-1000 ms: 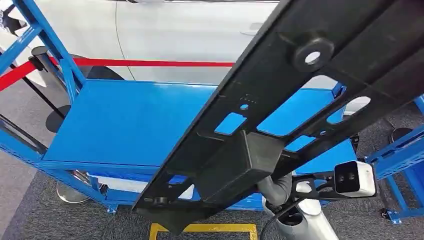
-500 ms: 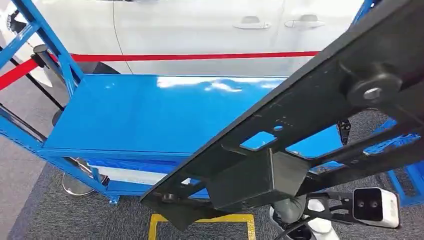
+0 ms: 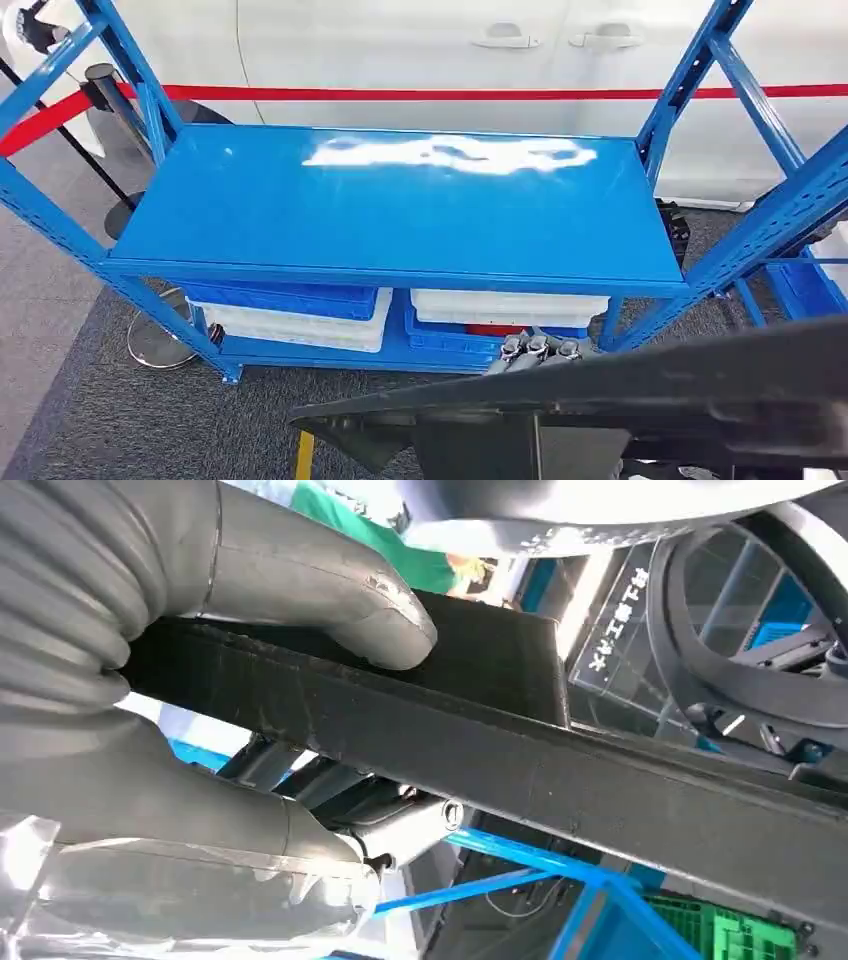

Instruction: Take the parts from the cabinet and place them on the table.

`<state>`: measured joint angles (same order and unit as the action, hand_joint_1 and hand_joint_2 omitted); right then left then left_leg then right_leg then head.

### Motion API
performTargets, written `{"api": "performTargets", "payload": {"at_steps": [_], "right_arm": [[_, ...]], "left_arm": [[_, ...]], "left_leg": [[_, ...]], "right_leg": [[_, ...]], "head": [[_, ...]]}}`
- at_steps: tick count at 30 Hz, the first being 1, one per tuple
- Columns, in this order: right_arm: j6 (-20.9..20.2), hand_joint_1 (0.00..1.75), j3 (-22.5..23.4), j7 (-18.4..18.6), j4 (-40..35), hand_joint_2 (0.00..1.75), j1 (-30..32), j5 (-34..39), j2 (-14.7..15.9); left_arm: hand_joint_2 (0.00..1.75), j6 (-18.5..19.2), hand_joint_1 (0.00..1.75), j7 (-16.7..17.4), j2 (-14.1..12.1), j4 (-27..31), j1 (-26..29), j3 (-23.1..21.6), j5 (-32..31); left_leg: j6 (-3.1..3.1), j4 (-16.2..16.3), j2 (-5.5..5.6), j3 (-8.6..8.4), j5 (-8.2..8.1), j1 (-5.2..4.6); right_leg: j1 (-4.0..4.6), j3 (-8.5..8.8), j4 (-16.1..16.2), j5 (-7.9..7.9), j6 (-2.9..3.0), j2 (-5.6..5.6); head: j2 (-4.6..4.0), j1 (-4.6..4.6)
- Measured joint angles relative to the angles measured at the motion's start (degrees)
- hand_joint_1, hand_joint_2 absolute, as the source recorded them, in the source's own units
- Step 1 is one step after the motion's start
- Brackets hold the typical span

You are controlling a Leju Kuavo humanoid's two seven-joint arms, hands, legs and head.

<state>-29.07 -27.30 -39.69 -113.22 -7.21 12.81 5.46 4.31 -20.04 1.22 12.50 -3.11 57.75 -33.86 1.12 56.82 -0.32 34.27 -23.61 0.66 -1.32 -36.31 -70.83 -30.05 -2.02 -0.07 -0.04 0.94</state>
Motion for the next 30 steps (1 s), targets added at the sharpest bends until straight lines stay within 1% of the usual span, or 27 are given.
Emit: {"api": "performTargets", "payload": {"at_steps": [1,2,3,4,6,7,8,9,10,11,12,13,14,15,16,17,18,19,21,22,23,24,26,27,28,29,30], "right_arm": [[0.0,1.75,0.0,0.0,-0.3,1.75,0.0,0.0,0.0],[0.0,1.75,0.0,0.0,-0.5,1.75,0.0,0.0,0.0],[0.0,1.75,0.0,0.0,-0.8,1.75,-0.1,0.0,0.0],[0.0,1.75,0.0,0.0,-0.9,1.75,0.1,0.0,0.0],[0.4,1.75,0.0,-0.1,-1.2,1.75,0.2,-0.5,-0.1],[0.8,1.75,0.0,-0.1,-1.5,1.75,0.4,-1.3,-0.2],[1.4,1.75,0.2,-0.1,-1.9,1.75,0.5,-2.1,-0.3],[1.8,1.75,0.3,-0.1,-2.2,1.75,0.7,-2.6,-0.4],[2.3,1.75,0.4,-0.1,-2.5,1.75,1.1,-3.0,-0.4],[2.4,1.75,0.4,-0.1,-2.5,1.75,1.4,-3.1,-0.4],[2.0,1.75,0.3,-0.1,-2.5,1.75,1.7,-3.0,-0.4],[1.4,1.75,0.3,-0.1,-2.5,1.75,1.9,-3.0,-0.3],[0.6,1.75,0.4,-0.1,-2.5,1.75,2.0,-3.0,-0.2],[-0.1,1.75,0.4,-0.1,-2.5,1.75,2.0,-3.0,-0.2],[-0.5,1.75,0.4,-0.1,-2.5,1.75,2.0,-3.0,-0.2],[-0.8,1.75,0.4,-0.1,-2.5,1.75,2.0,-3.0,-0.2],[-0.9,1.75,0.4,-0.1,-2.5,1.75,2.0,-3.0,-0.2],[-1.0,1.75,0.5,-0.1,-2.4,1.75,1.8,-3.0,-0.2],[-1.5,1.75,0.5,-0.1,-2.2,1.75,1.4,-2.8,-0.2],[-2.1,1.75,0.7,-0.1,-2.2,1.75,1.4,-2.6,-0.2],[-2.7,1.75,1.0,-0.1,-2.1,1.75,1.4,-2.5,-0.2],[-3.3,1.75,1.3,-0.1,-2.2,1.75,1.3,-2.3,-0.2],[-4.1,1.75,2.1,-0.1,-2.1,1.75,1.3,-2.0,-0.1],[-4.3,1.75,2.4,-0.1,-2.0,1.75,1.3,-2.0,-0.1],[-4.6,1.75,2.6,-0.1,-2.0,1.75,1.4,-1.9,-0.1],[-5.0,1.75,2.8,-0.1,-1.9,1.75,1.5,-1.9,-0.1],[-5.4,1.75,3.1,-0.1,-1.9,1.75,1.7,-2.0,-0.1]], "left_arm": [[1.75,0.0,0.0,0.0,0.0,0.0,0.0,0.0,0.0],[1.75,0.0,0.0,0.0,0.0,0.0,0.0,0.0,0.0],[1.75,0.0,0.0,0.0,0.0,0.0,0.0,0.0,0.0],[1.75,0.0,0.0,0.0,0.0,0.0,0.0,0.0,0.0],[1.75,0.0,0.0,0.1,0.0,0.0,0.0,0.0,-0.4],[1.75,0.0,0.0,0.4,0.0,0.0,0.2,0.0,-0.7],[1.75,0.0,0.0,0.5,0.0,0.0,0.1,0.0,-1.1],[1.75,0.0,0.0,0.9,0.0,0.0,0.2,0.0,-1.6],[1.75,0.1,0.0,1.2,0.0,0.0,0.2,0.0,-2.1],[1.75,0.2,0.0,1.4,0.0,0.0,0.2,-0.1,-2.4],[1.75,0.1,0.0,1.6,0.0,0.0,0.1,-0.2,-2.6],[1.75,0.1,0.0,1.8,0.0,0.0,0.2,-0.2,-2.9],[1.75,0.1,0.0,1.9,0.0,0.0,0.2,-0.2,-3.0],[1.75,0.1,0.0,2.1,0.0,0.0,0.1,-0.2,-3.2],[1.75,0.1,0.0,2.2,0.0,0.0,0.1,-0.3,-3.3],[1.75,0.1,0.0,2.2,0.0,0.0,0.0,-0.3,-3.3],[1.75,0.1,0.0,2.2,0.0,0.0,-0.2,-0.3,-3.4],[1.75,0.1,0.0,2.1,0.0,0.0,-0.2,-0.3,-3.4],[1.75,0.3,0.0,1.9,0.0,0.0,-0.2,-0.3,-3.4],[1.75,0.3,0.0,1.7,0.1,0.0,-0.1,-0.3,-3.5],[1.75,0.3,0.0,1.7,0.4,0.0,-0.2,-0.3,-3.6],[1.75,0.3,0.0,1.6,0.5,0.0,-0.3,-0.3,-3.7],[1.75,0.3,0.0,1.4,0.5,0.0,-0.3,-0.3,-4.0],[1.75,0.3,0.0,1.4,0.6,0.0,-0.2,-0.3,-4.1],[1.75,0.2,0.0,1.4,0.6,0.0,-0.2,-0.3,-4.1],[1.75,0.2,0.0,1.4,0.6,0.0,-0.2,-0.3,-4.1],[1.75,0.1,0.0,1.4,0.8,0.0,-0.2,-0.3,-4.2]], "left_leg": [[-0.29,0.5,0.01,0.81,0.37,0.09],[-0.58,0.9,0.04,1.24,0.62,0.11],[-0.95,1.4,0.13,1.92,0.83,-0.08],[-1.42,1.2,0.11,1.84,1.32,-0.06],[-2.18,1.0,0.15,2.02,2.23,0.01],[-2.61,1.0,0.27,2.23,2.51,0.05],[-2.76,2.0,0.27,2.82,0.61,0.27],[-2.88,4.5,0.26,3.71,-2.7,0.28],[-3.01,8.8,0.25,4.97,-6.58,0.38],[-3.19,13.2,0.24,6.08,-9.33,0.38],[-3.31,16.9,0.25,6.79,-10.76,0.38],[-3.3,19.1,0.25,6.66,-10.39,0.38],[-3.19,18.6,0.25,5.27,-8.47,0.37],[-2.98,16.0,0.25,2.96,-6.34,0.36],[-2.61,11.7,0.25,-0.29,-4.7,0.33],[-2.04,6.0,0.28,-4.56,-4.54,0.17],[-1.5,1.2,0.25,-7.65,-6.44,-0.3],[-1.51,-0.5,0.24,-8.27,-6.79,-0.31],[-0.95,-0.2,0.29,-7.5,-6.12,-0.74],[-0.53,-0.7,0.25,-7.25,-5.33,-0.57],[-0.25,-1.2,-0.23,-6.83,-4.4,-0.13],[0.29,-1.2,-0.19,-6.15,-3.64,-0.12],[0.54,-1.1,-0.29,-4.41,-2.32,-0.16],[0.47,-1.1,-0.31,-3.52,-1.73,-0.18],[0.39,-0.9,-0.34,-2.54,-1.11,-0.17],[0.26,-0.6,-0.35,-1.57,-0.59,-0.13],[0.11,-0.3,-0.34,-0.66,-0.21,-0.07]], "right_leg": [[-0.14,3.81,5.1,1.4,-0.03,0.0],[-0.22,7.16,9.6,1.0,0.07,0.03],[0.27,9.33,13.6,-0.74,0.5,0.17],[0.42,8.61,12.9,-0.42,1.1,0.32],[0.7,8.09,12.9,-0.01,1.84,0.36],[0.3,7.7,13.3,0.72,2.59,0.28],[0.22,7.26,13.4,1.37,3.16,-0.14],[0.25,6.58,13.4,1.88,3.68,-0.15],[0.41,5.83,13.4,2.5,3.89,-0.21],[0.57,5.08,13.3,3.09,4.01,-0.29],[0.74,4.24,13.3,3.69,4.07,-0.33],[0.9,3.38,13.2,4.3,4.07,-0.32],[1.01,2.47,13.1,4.9,4.05,-0.31],[1.14,1.72,12.9,5.39,3.97,-0.3],[1.21,1.07,12.8,5.84,3.85,-0.27],[1.27,0.6,12.5,6.26,3.71,-0.24],[1.53,0.2,12.3,6.54,3.4,-0.26],[1.41,0.12,12.3,6.93,3.04,-0.41],[1.0,0.08,12.6,8.01,2.26,-0.6],[1.23,-0.02,12.8,8.5,1.82,-0.55],[1.0,-0.49,12.2,7.68,1.56,-0.36],[0.99,-1.4,10.5,4.62,1.16,-0.16],[0.71,-3.66,2.5,-2.34,0.62,-0.11],[0.61,-4.58,-1.4,-4.16,0.39,-0.1],[0.51,-4.79,-4.1,-4.26,0.2,-0.11],[0.37,-3.82,-4.2,-2.77,0.05,-0.12],[0.24,-1.88,-2.2,-0.7,-0.01,-0.12]], "head": [[0.0,0.0],[0.0,-0.02],[0.0,0.02],[0.0,0.11],[0.0,-0.06],[0.0,-0.15],[0.0,-0.11],[0.0,-0.02],[0.0,0.02],[0.0,-0.02],[0.0,0.0],[0.0,0.0],[0.0,0.0],[0.0,0.0],[0.0,0.0],[0.0,0.02],[0.0,0.0],[0.0,-0.04],[0.0,0.11],[0.0,-0.02],[0.0,0.02],[0.0,-0.09],[0.0,-0.11],[0.0,-0.07],[0.0,-0.09],[0.0,-0.09],[0.0,-0.06]]}}
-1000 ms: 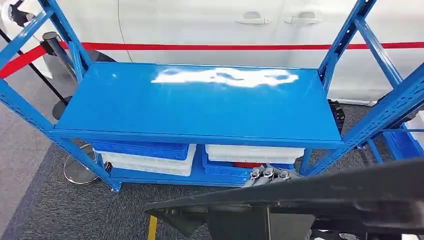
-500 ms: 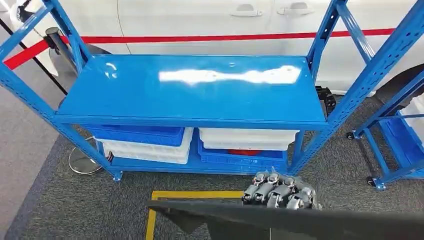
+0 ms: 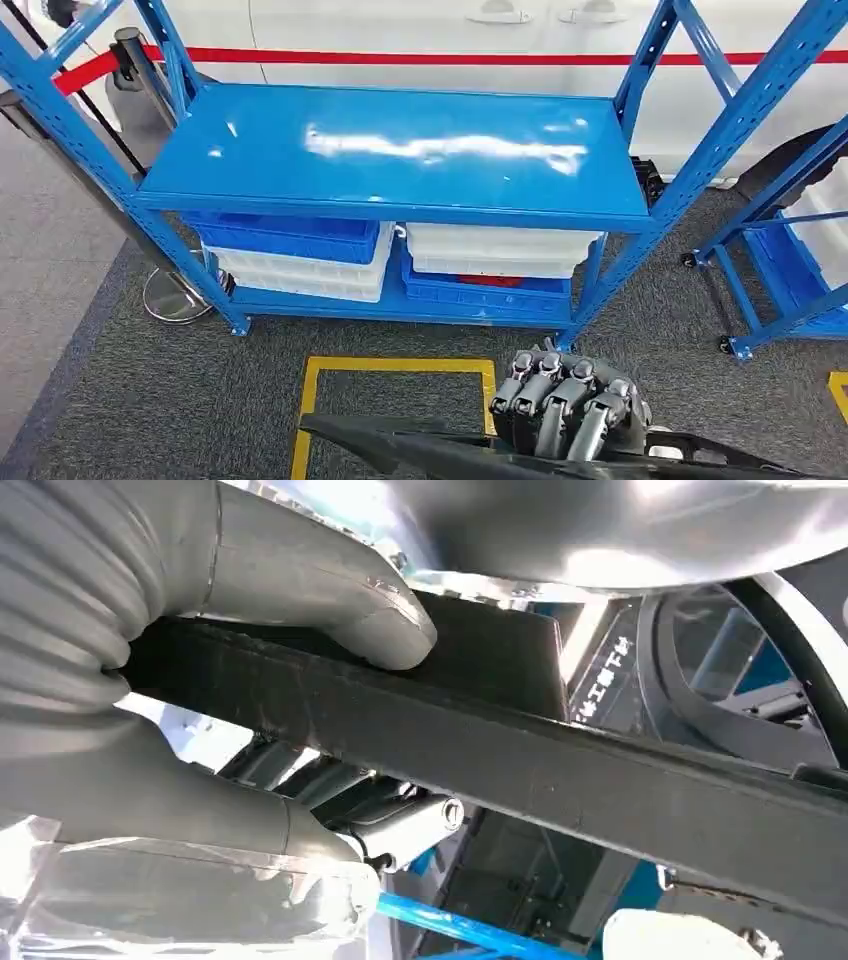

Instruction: Take the parts from the cabinet and place them on the table.

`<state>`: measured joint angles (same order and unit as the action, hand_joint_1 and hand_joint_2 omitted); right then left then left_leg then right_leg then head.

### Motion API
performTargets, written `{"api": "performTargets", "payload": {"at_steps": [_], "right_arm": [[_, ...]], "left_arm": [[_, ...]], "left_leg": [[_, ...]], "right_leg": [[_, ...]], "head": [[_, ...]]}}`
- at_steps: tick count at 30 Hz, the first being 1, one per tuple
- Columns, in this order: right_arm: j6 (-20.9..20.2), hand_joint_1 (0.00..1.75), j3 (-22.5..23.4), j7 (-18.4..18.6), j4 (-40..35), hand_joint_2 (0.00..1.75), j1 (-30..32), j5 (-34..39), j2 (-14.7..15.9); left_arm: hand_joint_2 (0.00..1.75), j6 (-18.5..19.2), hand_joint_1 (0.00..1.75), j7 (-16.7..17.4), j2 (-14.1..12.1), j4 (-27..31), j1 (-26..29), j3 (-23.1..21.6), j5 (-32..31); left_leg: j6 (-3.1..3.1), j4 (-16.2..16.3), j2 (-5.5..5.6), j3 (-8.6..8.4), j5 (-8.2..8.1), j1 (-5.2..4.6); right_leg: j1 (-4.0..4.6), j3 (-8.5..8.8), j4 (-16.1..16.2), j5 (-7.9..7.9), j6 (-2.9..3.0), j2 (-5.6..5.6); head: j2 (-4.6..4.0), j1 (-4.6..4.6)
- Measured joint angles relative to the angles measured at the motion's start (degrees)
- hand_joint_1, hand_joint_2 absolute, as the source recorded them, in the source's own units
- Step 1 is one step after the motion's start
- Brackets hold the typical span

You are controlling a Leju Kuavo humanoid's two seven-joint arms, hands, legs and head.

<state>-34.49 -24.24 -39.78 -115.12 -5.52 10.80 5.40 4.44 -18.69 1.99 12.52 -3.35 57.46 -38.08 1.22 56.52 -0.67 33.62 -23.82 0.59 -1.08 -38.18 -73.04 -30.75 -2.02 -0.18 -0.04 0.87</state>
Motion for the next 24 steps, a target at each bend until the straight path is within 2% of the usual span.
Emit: {"api": "performTargets", "payload": {"at_steps": [1,2,3,4,5,7,8,9,10,11,12,13,14,15,16,17,18,19,22,23,24], "right_arm": [[-0.7,1.75,0.3,0.0,0.0,1.75,0.1,-0.2,0.0],[-1.6,1.75,0.7,0.0,0.0,1.75,0.2,-0.5,0.0],[-2.2,1.75,1.0,0.0,-0.1,1.75,0.2,-0.8,0.0],[-2.7,1.75,1.4,0.0,-0.2,1.75,0.2,-1.2,-0.2],[-2.8,1.75,1.7,0.0,-0.3,1.75,0.3,-1.5,-0.2],[-2.8,1.75,2.0,0.0,-0.3,1.75,0.2,-1.8,-0.4],[-2.7,1.75,2.1,0.0,-0.3,1.75,0.2,-1.9,-0.5],[-2.4,1.75,2.1,0.0,-0.4,1.75,0.1,-2.0,-0.6],[-2.1,1.75,2.2,0.0,-0.5,1.75,0.2,-2.2,-0.8],[-1.6,1.75,2.3,0.0,-0.7,1.75,0.2,-2.4,-0.9],[-1.4,1.75,2.5,0.0,-0.9,1.75,0.3,-2.4,-1.0],[-1.3,1.75,2.8,0.0,-1.1,1.75,0.4,-2.6,-1.0],[-1.3,1.75,3.1,0.0,-1.4,1.75,0.7,-3.0,-1.0],[-1.6,1.75,3.4,0.0,-1.6,1.75,0.9,-3.2,-1.1],[-1.9,1.75,3.6,0.0,-1.9,1.75,1.0,-3.3,-1.1],[-2.4,1.75,3.8,0.0,-2.2,1.75,1.0,-3.4,-1.1],[-2.8,1.75,4.0,0.0,-2.5,1.75,1.1,-3.4,-1.1],[-2.8,1.75,4.1,0.0,-2.8,1.75,1.0,-3.4,-1.2],[-2.9,1.75,4.5,0.0,-3.2,1.75,1.2,-3.6,-1.3],[-2.9,1.75,4.6,0.0,-3.4,1.75,1.2,-3.6,-1.3],[-3.3,1.75,4.8,0.0,-3.5,1.75,1.1,-3.5,-1.3]], "left_arm": [[1.75,-0.2,0.0,0.0,0.0,0.0,0.0,0.0,-0.3],[1.75,-0.3,0.0,-0.2,0.2,0.0,0.1,0.0,-0.4],[1.75,-0.5,0.0,-0.2,0.2,0.0,0.1,-0.1,-0.7],[1.75,-0.9,0.0,-0.1,0.2,0.0,0.1,-0.1,-1.1],[1.75,-1.1,0.0,-0.1,0.2,0.0,0.1,-0.2,-1.6],[1.75,-1.2,0.0,-0.1,0.2,0.0,0.1,-0.4,-2.1],[1.75,-1.2,0.0,-0.1,0.1,0.0,0.1,-0.5,-2.2],[1.75,-1.2,0.0,-0.1,0.1,0.0,0.1,-0.5,-2.3],[1.75,-1.2,0.0,-0.1,0.1,0.0,0.2,-0.6,-2.5],[1.75,-1.2,0.0,-0.1,0.1,0.0,0.2,-0.7,-3.0],[1.75,-1.2,0.0,-0.2,0.1,0.0,0.2,-0.7,-3.1],[1.75,-1.2,0.0,-0.2,0.1,0.0,0.2,-0.8,-3.4],[1.75,-1.2,0.0,-0.2,0.1,0.0,0.2,-0.9,-3.4],[1.75,-1.2,0.0,-0.2,0.1,0.0,0.2,-0.9,-3.5],[1.75,-1.2,0.0,-0.2,0.1,0.0,0.2,-0.9,-3.5],[1.75,-1.2,0.0,-0.2,0.1,0.0,0.2,-0.9,-3.6],[1.75,-1.2,0.0,-0.2,-0.1,0.0,0.2,-0.9,-3.8],[1.75,-1.2,0.0,-0.2,-0.2,0.0,0.3,-0.9,-3.8],[1.75,-1.2,0.0,-0.2,-0.2,0.0,0.2,-0.9,-3.9],[1.75,-1.2,0.0,-0.2,-0.2,0.0,0.2,-0.9,-3.9],[1.75,-1.2,0.0,-0.2,-0.2,0.0,0.1,-0.9,-3.9]], "left_leg": [[-0.17,0.3,0.02,0.79,0.18,0.04],[-0.45,0.7,0.05,1.5,0.54,0.04],[-0.81,1.1,0.08,2.02,0.75,-0.11],[-1.15,1.6,0.09,2.29,1.0,-0.21],[-1.6,1.5,0.09,2.21,1.4,-0.22],[-2.43,1.2,0.09,2.26,2.13,-0.09],[-2.72,1.5,0.19,2.59,1.86,0.12],[-2.94,3.2,0.22,3.4,-0.28,0.14],[-3.08,6.6,0.22,4.71,-3.13,0.24],[-3.27,11.4,0.22,6.44,-6.02,0.25],[-3.45,16.0,0.23,8.03,-8.12,0.25],[-3.52,18.9,0.22,8.76,-8.85,0.25],[-3.47,19.0,0.23,8.17,-8.24,0.25],[-3.31,16.3,0.23,6.14,-6.58,0.24],[-3.06,11.9,0.34,3.19,-4.51,0.24],[-2.61,5.8,0.92,-0.51,-2.41,0.21],[-2.0,1.8,2.18,-2.57,-2.99,0.16],[-2.02,1.2,2.57,-3.28,-2.95,0.09],[-1.53,0.9,1.82,-2.89,-2.8,-0.22],[-0.88,-0.1,1.29,-3.13,-2.28,0.57],[-0.6,-0.4,0.82,-3.24,-2.04,0.46]], "right_leg": [[-0.12,2.81,3.6,1.91,0.01,-0.01],[-0.24,6.4,8.4,2.72,0.07,-0.04],[-0.16,10.03,13.1,0.91,0.34,-0.02],[0.22,11.0,15.7,-0.01,1.03,0.24],[0.32,10.63,15.5,0.14,1.31,0.15],[0.54,10.27,15.4,0.66,2.34,0.17],[0.11,10.08,15.8,1.34,3.08,-0.09],[0.16,9.72,15.8,1.71,3.6,-0.18],[0.21,9.34,15.8,2.01,3.96,-0.2],[0.31,8.88,15.8,2.35,4.05,-0.25],[0.45,8.4,15.7,2.67,4.08,-0.26],[0.56,8.0,15.6,2.89,4.07,-0.26],[0.61,7.72,15.5,3.05,4.0,-0.23],[0.64,7.55,15.4,3.15,3.91,-0.06],[0.69,7.51,15.3,3.22,3.8,0.18],[0.74,7.52,15.2,3.25,3.74,0.32],[0.67,7.39,15.2,3.27,3.66,0.37],[0.84,6.99,15.1,3.47,3.28,0.58],[0.58,6.73,15.3,4.06,2.26,1.34],[0.9,6.65,15.1,3.78,1.82,1.52],[0.76,6.09,14.0,2.8,1.62,1.17]], "head": [[0.0,-0.02],[0.0,-0.02],[0.0,-0.04],[0.0,0.06],[0.0,-0.07],[0.0,-0.22],[0.0,-0.2],[0.0,-0.18],[0.0,-0.09],[0.0,-0.11],[0.0,-0.11],[0.0,-0.11],[0.0,-0.11],[0.0,-0.09],[0.0,-0.11],[0.0,-0.11],[0.0,-0.15],[0.0,-0.18],[0.0,-0.13],[0.0,-0.15],[0.0,-0.18]]}}
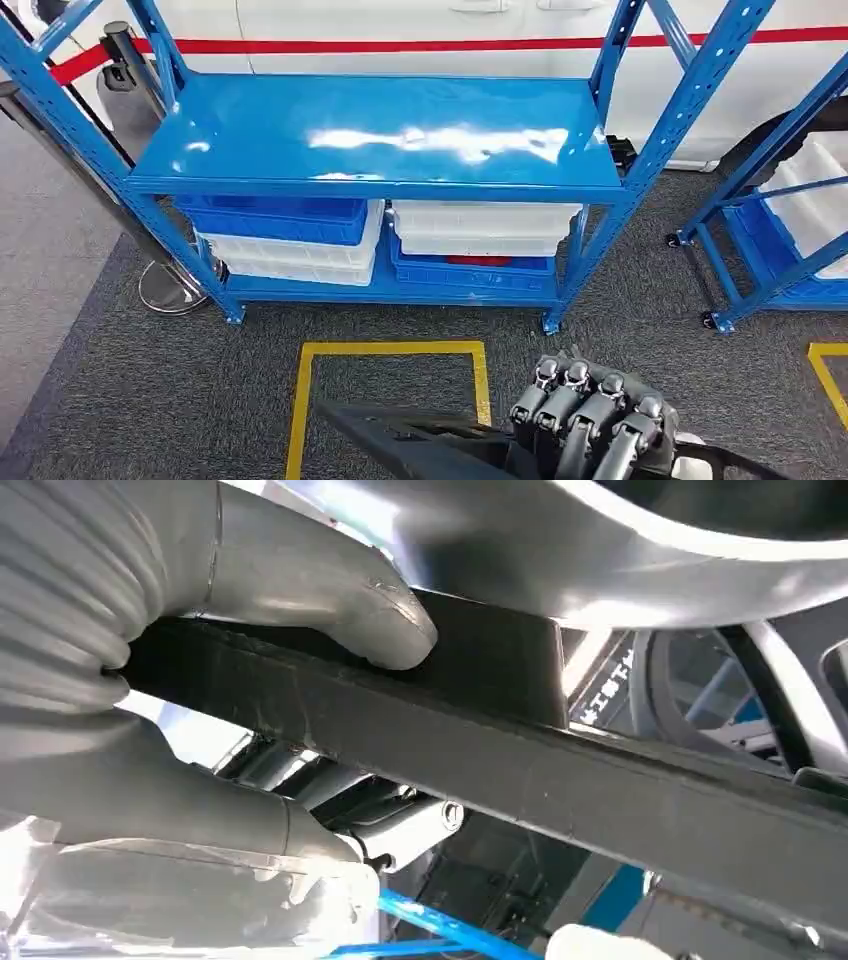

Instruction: Take the parts from the cabinet and place them on the table.

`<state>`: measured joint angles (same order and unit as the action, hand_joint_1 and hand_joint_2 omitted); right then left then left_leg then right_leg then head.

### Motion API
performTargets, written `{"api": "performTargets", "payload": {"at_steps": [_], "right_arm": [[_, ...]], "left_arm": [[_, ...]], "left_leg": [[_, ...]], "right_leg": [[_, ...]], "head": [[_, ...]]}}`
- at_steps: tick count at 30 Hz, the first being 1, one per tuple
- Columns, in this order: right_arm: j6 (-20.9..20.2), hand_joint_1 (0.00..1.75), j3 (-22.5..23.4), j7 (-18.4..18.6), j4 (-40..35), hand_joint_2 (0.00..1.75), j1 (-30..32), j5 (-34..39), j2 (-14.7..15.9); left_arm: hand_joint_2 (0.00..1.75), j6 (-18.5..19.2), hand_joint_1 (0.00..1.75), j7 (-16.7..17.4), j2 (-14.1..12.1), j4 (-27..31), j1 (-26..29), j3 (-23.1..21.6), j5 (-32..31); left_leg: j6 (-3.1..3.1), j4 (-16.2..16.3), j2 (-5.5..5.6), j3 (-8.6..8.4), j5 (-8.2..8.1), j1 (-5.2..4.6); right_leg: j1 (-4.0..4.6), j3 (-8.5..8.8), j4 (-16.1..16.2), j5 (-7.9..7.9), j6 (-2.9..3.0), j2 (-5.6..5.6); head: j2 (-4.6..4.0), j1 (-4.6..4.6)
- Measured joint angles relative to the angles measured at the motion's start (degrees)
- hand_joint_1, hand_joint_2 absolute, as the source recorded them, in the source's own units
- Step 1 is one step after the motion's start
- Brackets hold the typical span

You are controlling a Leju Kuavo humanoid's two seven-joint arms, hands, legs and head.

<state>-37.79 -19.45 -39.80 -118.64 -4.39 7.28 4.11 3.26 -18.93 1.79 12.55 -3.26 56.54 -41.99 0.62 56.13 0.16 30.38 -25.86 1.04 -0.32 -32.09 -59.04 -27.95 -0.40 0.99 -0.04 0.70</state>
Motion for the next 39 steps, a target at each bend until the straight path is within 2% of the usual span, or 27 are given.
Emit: {"api": "performTargets", "payload": {"at_steps": [3,4,5,6,8,9,10,14,15,16,18,19,20,21,23,24,25,27,29,30,31,32,34,35,36,37,39], "right_arm": [[-1.3,1.75,0.4,0.0,0.0,1.75,-0.2,0.5,0.0],[-1.7,1.75,0.5,0.0,0.1,1.75,-0.2,0.6,0.0],[-2.0,1.75,0.6,0.0,0.1,1.75,-0.2,0.7,0.0],[-2.5,1.75,0.6,0.0,0.1,1.75,-0.2,0.8,0.0],[-2.9,1.75,0.6,0.0,0.1,1.75,-0.2,0.9,0.0],[-2.9,1.75,0.7,0.0,0.1,1.75,-0.3,0.9,0.0],[-3.1,1.75,0.7,0.0,0.2,1.75,-0.4,1.0,0.0],[-3.5,1.75,0.7,0.0,0.1,1.75,-0.4,1.5,0.0],[-3.6,1.75,0.8,0.0,0.1,1.75,-0.4,1.7,0.0],[-3.6,1.75,0.8,0.0,0.2,1.75,-0.7,1.9,0.0],[-3.7,1.75,0.8,0.0,0.4,1.75,-0.8,2.3,0.0],[-3.8,1.75,0.8,0.0,0.6,1.75,-0.9,2.5,0.0],[-3.8,1.75,0.8,0.0,0.8,1.75,-1.0,2.7,0.0],[-3.8,1.75,0.8,0.0,1.0,1.75,-1.2,2.9,0.0],[-3.6,1.75,0.8,0.0,1.3,1.75,-1.8,3.2,0.0],[-3.4,1.75,0.8,0.0,1.3,1.75,-2.1,3.3,0.0],[-3.4,1.75,0.8,0.0,1.3,1.75,-2.3,3.5,0.0],[-3.3,1.75,0.8,0.0,1.4,1.75,-2.9,3.8,0.0],[-3.1,1.75,0.8,0.0,1.4,1.75,-3.1,3.8,0.0],[-2.8,1.75,0.8,0.0,1.4,1.75,-3.2,3.7,0.0],[-2.3,1.75,0.8,0.0,1.3,1.75,-3.4,3.7,0.0],[-2.0,1.75,0.8,0.0,1.3,1.75,-3.5,3.6,0.0],[-1.4,1.75,0.7,0.0,1.4,1.75,-3.4,3.5,0.0],[-1.0,1.75,0.8,0.0,1.6,1.75,-3.4,3.5,0.0],[-0.8,1.75,0.8,0.0,1.9,1.75,-3.3,3.5,0.0],[-0.7,1.75,0.8,0.0,2.0,1.75,-3.3,3.5,0.0],[-0.3,1.75,0.8,0.0,2.1,1.75,-3.4,2.9,-0.2]], "left_arm": [[1.75,0.1,0.0,-0.1,0.0,0.0,0.0,0.0,-0.1],[1.75,0.1,0.0,-0.1,0.0,0.0,0.0,0.0,-0.1],[1.75,0.2,0.0,-0.1,0.0,0.0,0.0,0.0,-0.2],[1.75,0.3,0.0,-0.1,0.0,0.0,0.0,0.0,-0.4],[1.75,0.4,0.0,-0.1,0.3,0.0,-0.1,0.0,-0.7],[1.75,0.3,0.0,-0.1,0.4,0.0,-0.1,0.0,-0.7],[1.75,0.3,0.0,-0.1,0.4,0.0,-0.1,0.0,-0.7],[1.75,0.3,0.0,-0.1,0.4,0.0,-0.2,0.0,-0.9],[1.75,0.3,0.0,-0.1,0.4,0.0,-0.2,0.0,-1.0],[1.75,0.3,0.0,-0.1,0.5,0.0,-0.2,0.0,-1.0],[1.75,0.2,0.0,-0.1,0.6,0.0,-0.1,0.0,-1.1],[1.75,0.2,0.0,-0.1,0.6,0.0,0.0,0.0,-1.1],[1.75,0.1,0.0,-0.1,0.6,0.0,0.0,0.0,-1.0],[1.75,0.1,0.0,-0.1,0.6,0.0,0.0,0.0,-1.0],[1.75,0.0,0.0,-0.2,0.6,0.0,-0.1,0.0,-0.8],[1.75,-0.1,0.0,-0.3,0.6,0.0,-0.2,0.0,-0.8],[1.75,-0.1,0.0,-0.3,0.5,0.0,-0.2,0.0,-0.7],[1.75,-0.3,0.0,-0.6,0.5,0.0,-0.3,0.1,-0.5],[1.75,-1.0,0.0,-0.6,0.5,0.0,-0.4,0.3,0.0],[1.75,-1.3,0.0,-0.5,0.6,0.0,-0.6,0.4,0.0],[1.75,-1.9,0.0,-0.4,0.5,0.0,-0.7,0.6,0.0],[1.75,-2.5,0.0,-0.2,0.3,0.0,-0.7,0.7,0.1],[1.75,-4.4,0.0,0.0,-0.3,0.1,-0.4,1.5,1.1],[1.75,-5.7,0.0,-0.2,-0.6,0.2,-0.3,2.1,1.9],[1.75,-6.9,0.0,-0.4,-0.8,0.3,-0.3,3.0,2.6],[1.75,-7.6,0.0,-0.5,-1.0,0.4,-0.4,3.5,3.1],[1.75,-8.6,0.0,-0.5,-1.8,0.8,-0.4,4.8,4.3]], "left_leg": [[0.41,0.0,-0.98,0.42,0.16,-0.09],[0.41,0.1,-1.4,0.55,0.17,-0.12],[0.4,0.2,-1.75,0.61,0.15,-0.12],[0.35,0.4,-2.03,0.61,0.07,-0.11],[0.07,0.6,-2.63,0.46,-0.23,-0.11],[-0.17,0.8,-2.8,0.42,-0.41,-0.22],[-0.48,1.2,-3.01,0.63,-0.6,-0.74],[-1.56,1.3,-4.8,0.72,-0.87,-0.82],[-1.9,2.3,-3.33,1.04,-1.89,-0.46],[-1.99,4.9,-2.01,2.2,-3.82,-0.44],[-2.26,14.5,-0.82,6.43,-8.4,-0.36],[-2.31,18.4,-0.7,8.27,-9.63,-0.36],[-2.27,20.0,-0.69,9.12,-9.53,-0.37],[-2.17,19.0,-0.66,8.72,-8.27,-0.37],[-1.71,9.4,-0.27,4.29,-2.58,-0.36],[-1.33,4.1,1.03,1.85,-0.27,-0.36],[-1.11,2.6,2.62,1.16,-1.21,-0.4],[-1.07,2.0,2.11,1.17,-1.04,-0.61],[-0.39,1.6,1.46,1.13,-0.61,-0.44],[0.11,1.0,0.8,0.96,-0.14,-0.05],[0.47,1.0,0.56,1.0,-0.02,-0.11],[0.57,1.0,0.08,1.13,0.01,-0.13],[0.59,1.0,-0.9,1.29,0.0,-0.27],[0.59,1.1,-1.41,1.35,0.0,-0.3],[0.57,1.1,-1.95,1.32,-0.02,-0.31],[0.53,1.1,-2.34,1.28,-0.05,-0.31],[0.22,1.2,-3.05,1.01,-0.26,-0.31]], "right_leg": [[-0.32,-6.09,-12.2,-6.28,-0.49,-0.29],[-0.43,-7.94,-15.8,-7.1,-0.64,-0.34],[-0.48,-8.27,-16.3,-6.42,-0.72,-0.43],[-0.52,-7.38,-14.4,-4.59,-0.72,-0.62],[-0.54,-2.55,-4.7,0.87,-0.43,-1.63],[-0.35,-0.59,-0.4,2.11,-0.1,-3.49],[0.35,-0.25,0.7,1.43,0.16,-5.11],[0.09,-1.0,0.9,1.84,1.44,-2.89],[-0.1,-0.91,1.0,2.0,1.77,-2.65],[-0.17,-1.01,1.0,2.07,2.14,-2.31],[-0.08,-1.14,1.0,2.19,2.36,-1.43],[-0.01,-1.2,0.9,2.2,2.37,-0.93],[0.03,-1.21,0.8,2.2,2.37,-0.44],[0.05,-1.18,0.7,2.2,2.37,0.03],[0.07,-1.07,0.4,2.15,2.3,1.22],[0.05,-1.04,0.4,2.11,2.22,1.68],[0.25,-1.22,0.3,2.12,1.97,1.92],[-0.11,-1.9,0.1,2.45,1.19,2.73],[-0.01,-1.94,0.4,2.8,0.33,3.46],[-0.16,-1.99,0.0,2.28,0.16,2.4],[0.07,-2.73,-1.7,0.84,0.06,0.68],[-0.08,-4.51,-5.4,-1.56,-0.12,-0.14],[-0.38,-8.65,-14.3,-5.54,-0.54,-0.4],[-0.5,-10.04,-17.1,-6.04,-0.7,-0.43],[-0.57,-9.83,-16.8,-4.99,-0.79,-0.55],[-0.61,-8.38,-13.9,-3.02,-0.76,-0.8],[-0.55,-2.6,-3.2,2.01,-0.35,-1.98]], "head": [[0.0,-0.11],[0.0,-0.11],[0.0,-0.11],[0.0,-0.13],[0.0,-0.13],[0.0,-0.15],[0.0,-0.15],[0.0,-0.09],[0.0,-0.07],[0.0,-0.02],[0.0,-0.02],[0.0,0.0],[0.0,-0.02],[0.0,-0.02],[0.0,-0.02],[0.0,-0.02],[0.0,-0.07],[0.0,-0.09],[0.0,-0.09],[0.0,-0.06],[0.0,-0.24],[0.0,-0.42],[0.0,-0.42],[0.0,-0.39],[0.0,-0.42],[0.0,-0.42],[0.0,-0.42]]}}
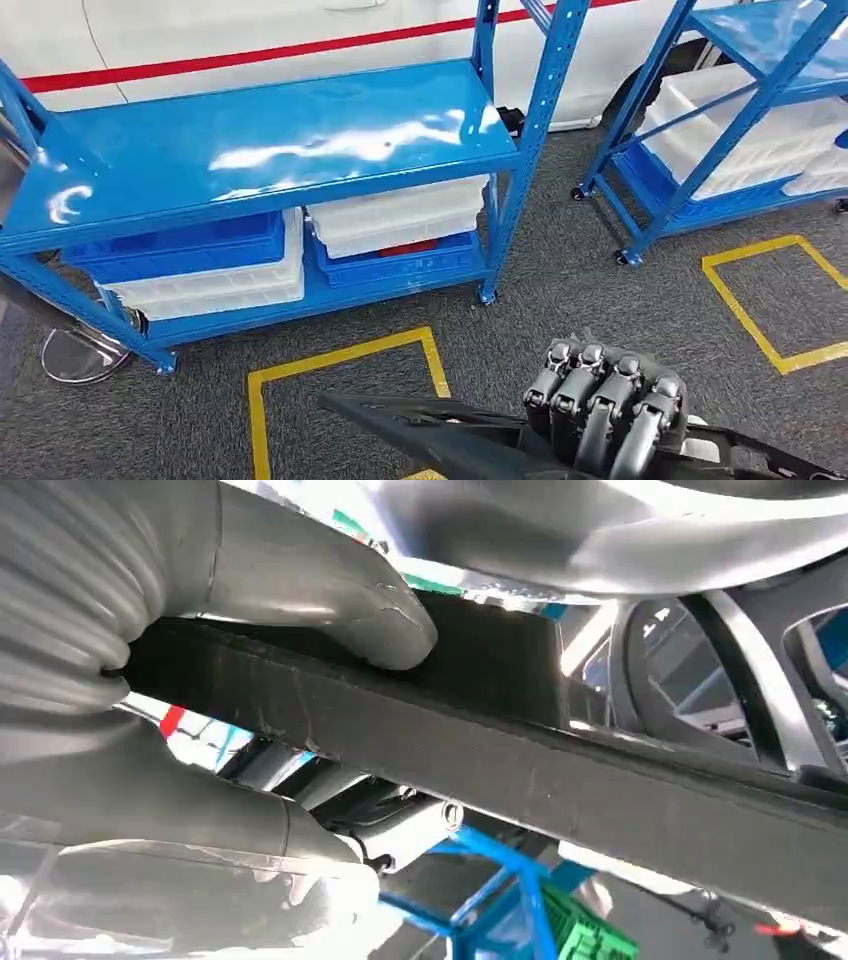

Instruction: Take the parts from the cabinet and place them on the table.

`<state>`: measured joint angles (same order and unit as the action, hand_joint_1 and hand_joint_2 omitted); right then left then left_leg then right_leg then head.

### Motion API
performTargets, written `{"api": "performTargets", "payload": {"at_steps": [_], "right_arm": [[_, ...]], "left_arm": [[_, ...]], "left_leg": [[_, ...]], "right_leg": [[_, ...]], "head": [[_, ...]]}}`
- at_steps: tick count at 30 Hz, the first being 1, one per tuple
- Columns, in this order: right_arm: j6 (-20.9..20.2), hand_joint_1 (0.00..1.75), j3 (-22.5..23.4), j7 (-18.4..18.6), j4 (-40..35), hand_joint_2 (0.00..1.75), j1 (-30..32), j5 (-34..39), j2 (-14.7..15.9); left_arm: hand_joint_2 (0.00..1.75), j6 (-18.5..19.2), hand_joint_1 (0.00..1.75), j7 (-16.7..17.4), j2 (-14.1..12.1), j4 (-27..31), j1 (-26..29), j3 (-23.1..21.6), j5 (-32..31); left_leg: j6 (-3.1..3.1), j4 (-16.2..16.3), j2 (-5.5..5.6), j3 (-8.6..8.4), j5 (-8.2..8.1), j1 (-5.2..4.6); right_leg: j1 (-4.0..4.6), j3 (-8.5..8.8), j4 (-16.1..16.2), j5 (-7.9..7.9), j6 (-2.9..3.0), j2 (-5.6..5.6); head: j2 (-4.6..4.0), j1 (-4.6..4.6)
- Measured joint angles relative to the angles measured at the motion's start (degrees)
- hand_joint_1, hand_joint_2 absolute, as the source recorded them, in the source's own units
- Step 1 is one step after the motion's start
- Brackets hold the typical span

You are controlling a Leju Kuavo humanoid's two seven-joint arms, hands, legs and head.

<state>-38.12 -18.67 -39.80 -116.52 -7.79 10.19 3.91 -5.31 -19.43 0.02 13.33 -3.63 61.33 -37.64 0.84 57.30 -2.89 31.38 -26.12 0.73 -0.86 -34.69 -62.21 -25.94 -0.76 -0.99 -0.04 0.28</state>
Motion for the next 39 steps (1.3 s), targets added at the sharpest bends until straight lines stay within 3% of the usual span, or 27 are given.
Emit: {"api": "performTargets", "payload": {"at_steps": [1,5,6,7,9,10,11,12,13,15,16,17,20,21,22,23,24,26,27,29,30,31,32,36,37,38,39], "right_arm": [[0.1,1.75,0.0,0.0,0.0,1.75,-0.1,-0.3,-0.1],[1.1,1.75,0.4,0.0,0.2,1.75,-0.2,-0.8,-0.3],[1.4,1.75,0.7,0.0,0.2,1.75,-0.2,-1.2,-0.3],[1.6,1.75,0.9,0.0,0.1,1.75,-0.2,-1.5,-0.4],[1.9,1.75,1.6,0.0,0.1,1.75,0.1,-1.9,-0.8],[1.9,1.75,2.0,0.0,0.1,1.75,0.5,-2.0,-0.9],[1.9,1.75,2.2,0.0,0.1,1.75,0.7,-2.2,-0.9],[1.9,1.75,2.3,0.0,0.1,1.75,1.0,-2.3,-0.9],[1.9,1.75,2.4,0.0,0.1,1.75,1.1,-2.3,-0.9],[1.9,1.75,2.8,0.0,0.0,1.75,1.1,-2.4,-1.1],[1.9,1.75,3.0,0.0,0.0,1.75,1.1,-2.4,-1.2],[1.9,1.75,3.1,0.0,0.0,1.75,1.1,-2.5,-1.2],[1.7,1.75,4.0,0.0,-0.6,1.75,2.3,-2.9,-1.4],[1.6,1.75,4.4,0.0,-0.8,1.75,2.7,-3.1,-1.5],[1.4,1.75,4.9,0.0,-1.0,1.75,3.3,-3.3,-1.5],[1.0,1.75,5.5,0.0,-1.1,1.75,3.4,-3.6,-1.5],[0.7,1.75,5.9,0.0,-1.1,1.75,3.4,-4.1,-1.5],[0.9,1.75,6.1,0.0,-1.1,1.75,3.6,-4.8,-1.5],[1.1,1.75,6.1,0.0,-0.9,1.75,3.6,-5.0,-1.5],[2.1,1.75,6.1,0.0,-0.8,1.75,3.6,-5.4,-1.5],[2.6,1.75,6.1,0.0,-0.8,1.75,3.6,-5.4,-1.4],[3.1,1.75,6.1,0.0,-0.8,1.75,3.6,-5.4,-1.3],[3.5,1.75,6.1,0.0,-0.9,1.75,3.6,-5.4,-1.1],[3.7,1.75,6.1,0.0,-1.5,1.75,3.5,-5.5,-0.5],[3.8,1.75,6.1,0.0,-1.8,1.75,3.6,-5.5,-0.5],[3.8,1.75,6.1,0.0,-2.0,1.75,3.4,-5.6,-0.4],[3.9,1.75,6.0,0.0,-2.1,1.75,3.3,-5.7,-0.4]], "left_arm": [[1.75,-0.5,0.0,0.2,-0.4,0.1,0.0,0.6,0.4],[1.75,-2.0,0.0,3.2,-2.9,0.6,0.2,3.0,1.3],[1.75,-2.8,0.0,4.2,-3.8,1.0,0.3,3.7,1.9],[1.75,-3.4,0.0,4.9,-4.0,1.0,0.3,4.2,2.2],[1.75,-4.6,0.0,6.2,-5.0,1.5,0.6,5.8,3.0],[1.75,-4.9,0.0,6.7,-5.4,1.6,0.8,6.6,3.4],[1.75,-5.0,0.0,6.9,-5.7,1.7,1.0,7.2,3.5],[1.75,-5.0,0.0,7.1,-5.9,1.8,1.3,7.6,3.5],[1.75,-5.1,0.0,7.1,-6.0,1.9,1.4,8.0,3.5],[1.75,-5.2,0.0,7.1,-6.3,2.1,1.3,8.6,3.6],[1.75,-5.2,0.0,7.1,-6.5,2.1,1.4,8.8,3.6],[1.75,-5.4,0.0,7.1,-6.5,2.1,1.3,9.0,3.7],[1.75,-5.6,0.0,8.2,-6.5,2.3,1.5,9.8,3.8],[1.75,-5.6,0.0,8.5,-6.4,2.3,1.4,10.0,3.7],[1.75,-5.4,0.0,8.5,-6.3,2.4,1.3,10.1,3.4],[1.75,-5.3,0.0,8.5,-6.2,2.4,1.3,10.1,3.4],[1.75,-5.2,0.0,8.5,-6.0,2.4,1.4,10.2,3.3],[1.75,-4.9,0.0,8.6,-5.6,2.4,1.6,10.5,2.9],[1.75,-4.7,0.0,8.8,-5.4,2.4,1.6,10.5,2.7],[1.75,-3.8,0.0,9.0,-4.8,2.4,1.4,10.5,2.1],[1.75,-3.3,0.0,9.0,-4.5,2.4,1.3,10.5,1.9],[1.75,-3.1,0.0,9.0,-4.2,2.4,1.2,10.5,1.5],[1.75,-2.9,0.0,9.0,-3.9,2.3,1.2,10.5,1.4],[1.75,-2.9,0.0,9.7,-3.3,2.1,0.9,10.4,0.4],[1.75,-2.9,0.0,9.7,-3.3,2.1,0.7,10.4,0.4],[1.75,-3.0,0.0,9.8,-3.2,2.1,0.6,10.4,0.3],[1.75,-3.4,0.0,10.0,-3.1,2.0,0.5,10.4,0.3]], "left_leg": [[-0.23,0.1,-0.29,-0.05,-0.13,-0.13],[-1.63,0.1,-1.67,-0.26,-0.32,-0.39],[-2.06,0.3,-1.58,-0.15,-0.71,-0.31],[-2.39,1.4,0.24,0.08,-1.73,-0.01],[-2.72,9.2,2.11,3.48,-6.64,0.04],[-2.86,14.4,2.37,5.82,-8.91,0.03],[-2.94,18.0,2.41,7.51,-9.93,0.03],[-2.94,19.0,2.42,7.96,-9.42,0.04],[-2.9,16.9,2.44,6.96,-7.6,0.05],[-2.81,6.8,3.21,2.12,-2.16,0.32],[-2.75,2.3,5.45,0.13,-0.83,0.66],[-2.62,0.9,6.57,-0.4,-1.71,0.56],[-1.69,1.2,5.33,-0.25,-1.41,0.13],[-1.18,0.8,4.94,-0.24,-1.09,0.54],[-0.69,0.5,4.11,-0.31,-0.75,0.62],[-0.45,0.4,3.85,-0.24,-0.63,0.53],[-0.11,0.4,3.16,-0.13,-0.67,0.39],[0.02,0.4,1.89,-0.03,-0.71,0.18],[0.03,0.5,1.28,0.02,-0.72,0.1],[0.07,0.5,0.25,-0.1,-0.81,-0.04],[0.06,0.5,-0.15,-0.26,-0.87,-0.13],[-0.05,0.5,-0.5,-0.44,-0.96,-0.18],[-0.31,0.6,-0.85,-0.52,-1.13,-0.46],[-1.38,0.3,-2.65,-0.84,-1.22,-0.66],[-1.77,0.6,-2.09,-0.68,-1.83,-0.54],[-1.94,2.3,0.14,-0.21,-3.27,-0.41],[-2.02,5.9,1.54,1.36,-5.49,-0.31]], "right_leg": [[0.29,1.62,3.4,-0.32,0.39,-1.81],[0.9,1.26,3.7,-0.07,1.52,-0.05],[0.49,1.51,4.2,0.35,2.09,0.33],[0.4,1.59,4.4,0.46,2.28,0.45],[0.32,1.4,4.4,0.55,2.73,1.07],[0.37,1.28,4.3,0.58,2.77,1.52],[0.38,1.2,4.2,0.59,2.79,2.0],[0.38,1.18,4.1,0.6,2.79,2.5],[0.35,1.2,4.0,0.59,2.78,3.03],[0.3,1.24,3.6,0.45,2.57,4.1],[0.3,1.05,3.4,0.31,2.32,4.53],[0.71,0.67,2.9,0.22,2.01,5.03],[0.16,0.18,3.3,0.91,0.87,6.39],[0.37,0.09,3.3,0.98,0.48,6.82],[0.19,-0.18,2.5,0.3,0.34,5.56],[0.42,-1.19,0.4,-1.36,0.05,3.41],[0.4,-3.26,-4.0,-3.96,-0.19,2.23],[0.3,-7.45,-12.9,-7.69,-0.44,1.54],[0.27,-8.46,-15.0,-7.95,-0.48,1.49],[0.26,-6.23,-10.9,-4.72,-0.23,1.21],[0.32,-3.06,-5.3,-2.04,0.13,0.76],[0.63,-0.05,0.0,-0.11,0.68,-0.55],[1.4,1.59,3.4,-0.69,1.38,-3.44],[1.66,1.07,3.8,-0.1,2.08,-1.15],[0.89,1.57,4.5,0.38,2.45,-0.67],[0.84,1.59,4.6,0.48,2.75,-0.33],[0.81,1.52,4.6,0.54,2.96,0.06]], "head": [[0.0,0.0],[0.0,0.04],[0.0,0.05],[0.0,0.07],[0.0,0.17],[0.0,0.22],[0.0,0.2],[0.0,0.2],[0.0,0.17],[0.0,0.2],[0.0,0.17],[0.0,0.2],[0.0,0.11],[0.0,0.13],[0.0,0.15],[0.0,-0.22],[0.0,-0.18],[0.0,-0.17],[0.0,-0.2],[0.0,-0.2],[0.0,-0.22],[0.0,-0.2],[0.0,-0.2],[0.0,-0.18],[0.0,-0.15],[0.0,-0.13],[0.0,-0.07]]}}
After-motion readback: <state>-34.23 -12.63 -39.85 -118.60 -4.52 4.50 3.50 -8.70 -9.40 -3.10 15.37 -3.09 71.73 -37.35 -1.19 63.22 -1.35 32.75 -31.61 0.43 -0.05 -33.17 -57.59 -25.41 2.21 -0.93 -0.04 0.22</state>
